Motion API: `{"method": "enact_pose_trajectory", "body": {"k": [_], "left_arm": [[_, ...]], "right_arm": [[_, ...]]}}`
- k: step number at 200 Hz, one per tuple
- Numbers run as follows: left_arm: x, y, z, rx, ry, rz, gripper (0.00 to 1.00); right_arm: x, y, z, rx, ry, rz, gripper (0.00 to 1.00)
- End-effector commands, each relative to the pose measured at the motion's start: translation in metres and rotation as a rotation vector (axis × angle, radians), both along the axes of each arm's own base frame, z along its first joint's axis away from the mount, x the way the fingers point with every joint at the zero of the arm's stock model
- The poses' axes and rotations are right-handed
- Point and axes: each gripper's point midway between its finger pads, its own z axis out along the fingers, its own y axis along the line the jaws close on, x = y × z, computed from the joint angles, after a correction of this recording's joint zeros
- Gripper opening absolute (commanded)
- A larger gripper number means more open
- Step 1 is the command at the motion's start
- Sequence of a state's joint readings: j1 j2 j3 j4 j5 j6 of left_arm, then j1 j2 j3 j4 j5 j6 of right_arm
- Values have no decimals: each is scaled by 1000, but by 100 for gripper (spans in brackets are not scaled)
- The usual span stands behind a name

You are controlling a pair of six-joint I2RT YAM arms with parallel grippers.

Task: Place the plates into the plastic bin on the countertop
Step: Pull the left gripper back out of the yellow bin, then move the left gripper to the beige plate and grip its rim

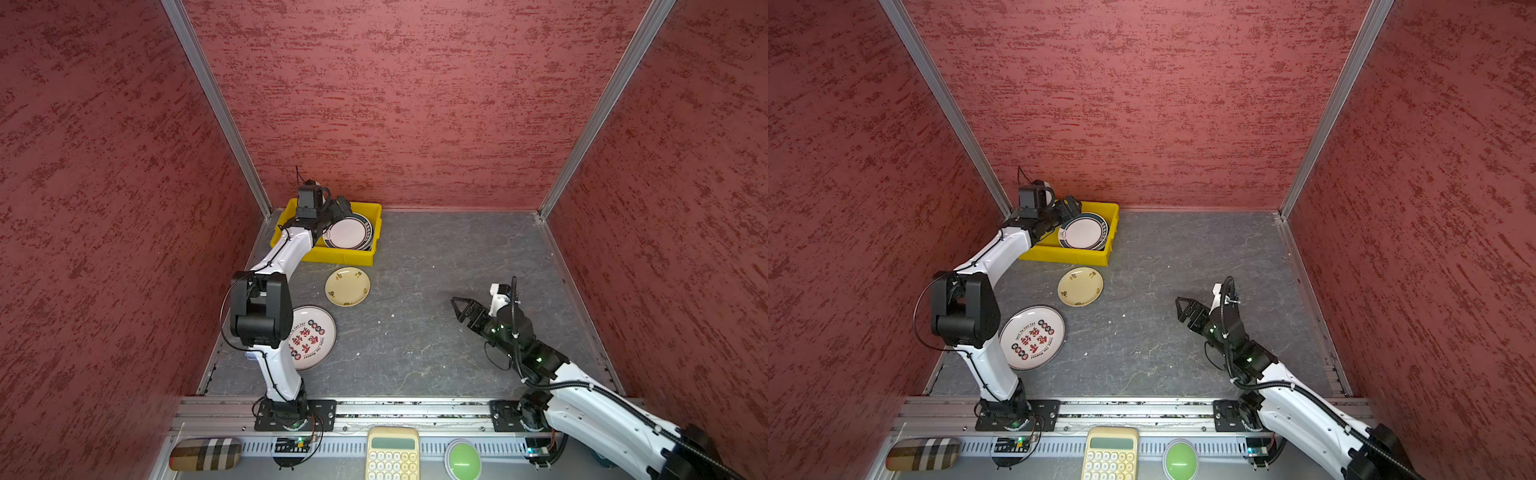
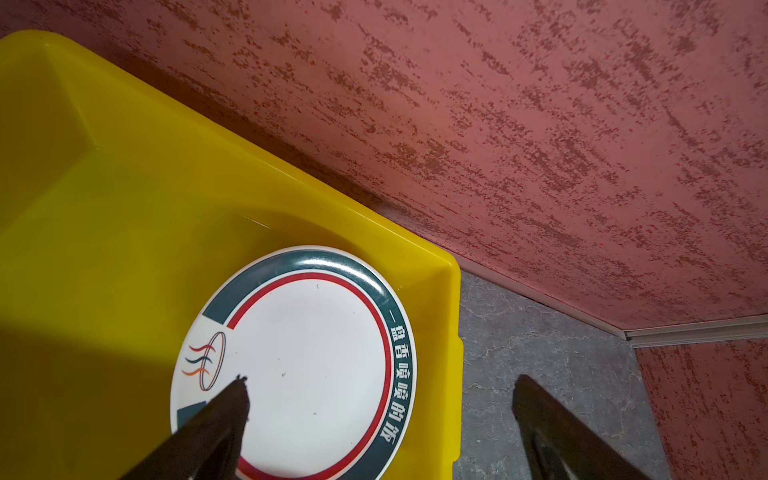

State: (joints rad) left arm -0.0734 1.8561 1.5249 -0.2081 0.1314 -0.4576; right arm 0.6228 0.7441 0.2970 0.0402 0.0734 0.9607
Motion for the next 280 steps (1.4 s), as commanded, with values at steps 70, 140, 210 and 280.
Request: {"method": "enact_pose_trajectory", "body": {"k": [70, 140, 210, 280], "left_arm": [[-63, -3, 55, 46, -139, 31, 99], [-146, 5, 52, 84, -137, 75, 99], [-224, 16, -17, 68, 33, 73, 99], [-218, 38, -67, -132, 127, 108, 99]], "right_arm": [[12, 17, 31, 14, -71, 54, 99], [30, 50, 23, 1, -45, 154, 99], [44, 88, 3, 48, 17, 260, 99], [37, 83, -2, 37, 28, 257, 99]]}}
